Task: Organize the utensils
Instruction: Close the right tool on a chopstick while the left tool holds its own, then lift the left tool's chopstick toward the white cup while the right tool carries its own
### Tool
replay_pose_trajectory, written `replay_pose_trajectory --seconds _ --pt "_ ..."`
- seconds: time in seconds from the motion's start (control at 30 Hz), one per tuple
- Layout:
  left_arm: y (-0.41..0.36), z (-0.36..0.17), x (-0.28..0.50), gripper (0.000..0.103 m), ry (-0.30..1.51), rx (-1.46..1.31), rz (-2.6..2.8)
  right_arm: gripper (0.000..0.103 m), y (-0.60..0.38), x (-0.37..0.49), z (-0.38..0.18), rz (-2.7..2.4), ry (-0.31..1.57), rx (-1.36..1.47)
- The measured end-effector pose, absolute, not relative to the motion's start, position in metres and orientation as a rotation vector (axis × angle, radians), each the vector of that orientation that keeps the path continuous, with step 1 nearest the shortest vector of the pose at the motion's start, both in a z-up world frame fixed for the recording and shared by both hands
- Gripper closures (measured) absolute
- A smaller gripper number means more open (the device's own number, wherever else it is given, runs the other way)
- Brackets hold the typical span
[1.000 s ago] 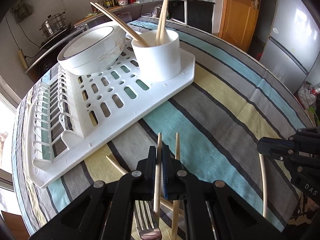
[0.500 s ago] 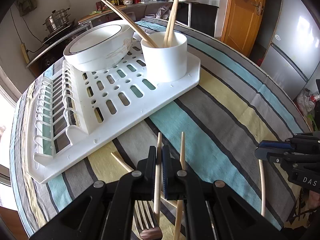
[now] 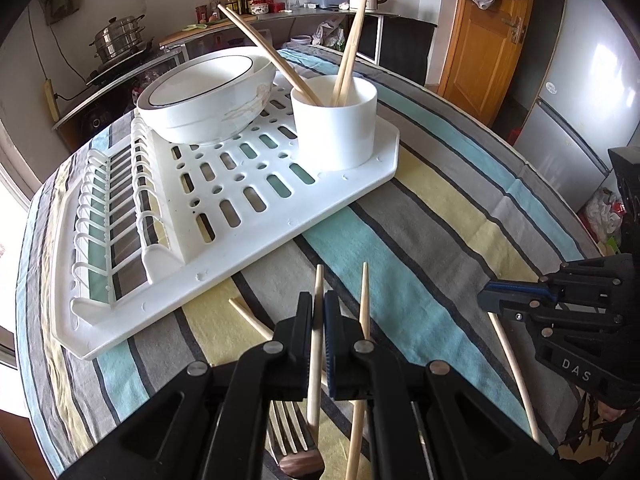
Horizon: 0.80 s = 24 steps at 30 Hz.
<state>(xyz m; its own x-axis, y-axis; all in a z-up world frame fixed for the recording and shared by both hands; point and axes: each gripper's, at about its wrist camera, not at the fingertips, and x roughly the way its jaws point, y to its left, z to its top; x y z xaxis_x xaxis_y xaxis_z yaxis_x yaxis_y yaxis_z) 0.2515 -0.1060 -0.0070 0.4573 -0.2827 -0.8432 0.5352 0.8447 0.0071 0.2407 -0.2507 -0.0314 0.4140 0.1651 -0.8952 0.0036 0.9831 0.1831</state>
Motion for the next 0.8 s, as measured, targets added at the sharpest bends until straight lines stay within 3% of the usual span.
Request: replay_pose_trajectory --seconds 0.8 --pt "-0.084 0.063 0.262 0.097 0.807 0.138 -0.485 0.1 -0.263 0.244 0.065 0.185 0.735 0.166"
